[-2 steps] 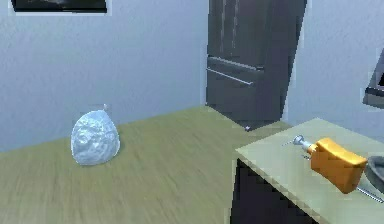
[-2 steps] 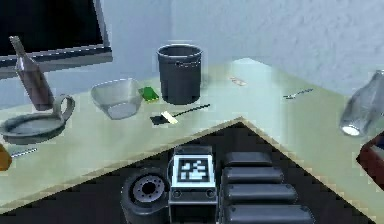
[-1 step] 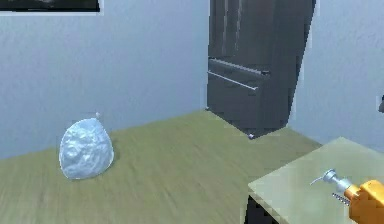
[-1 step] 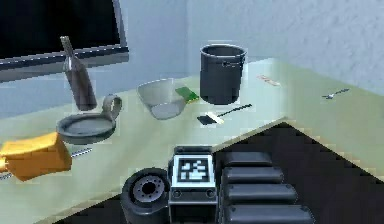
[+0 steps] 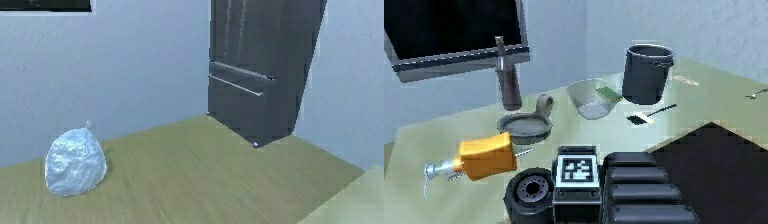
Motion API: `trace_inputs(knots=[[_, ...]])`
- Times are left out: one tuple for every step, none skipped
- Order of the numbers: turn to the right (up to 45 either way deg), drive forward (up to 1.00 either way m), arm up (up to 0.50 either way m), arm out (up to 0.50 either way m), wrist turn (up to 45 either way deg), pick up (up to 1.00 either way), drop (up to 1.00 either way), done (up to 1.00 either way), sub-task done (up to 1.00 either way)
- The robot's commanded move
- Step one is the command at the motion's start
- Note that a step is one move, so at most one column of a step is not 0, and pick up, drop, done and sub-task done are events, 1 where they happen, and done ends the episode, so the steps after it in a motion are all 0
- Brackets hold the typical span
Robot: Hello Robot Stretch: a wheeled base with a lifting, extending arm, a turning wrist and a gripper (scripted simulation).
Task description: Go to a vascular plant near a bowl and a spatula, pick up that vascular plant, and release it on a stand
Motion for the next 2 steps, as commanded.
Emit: trace_inputs(knots=[[-45.0, 0.0, 0.0, 0.0, 0.0, 0.0, 0.0, 0.0, 0.0], [-45.0, 0.0, 0.0, 0.0, 0.0, 0.0, 0.0, 0.0, 0.0]])
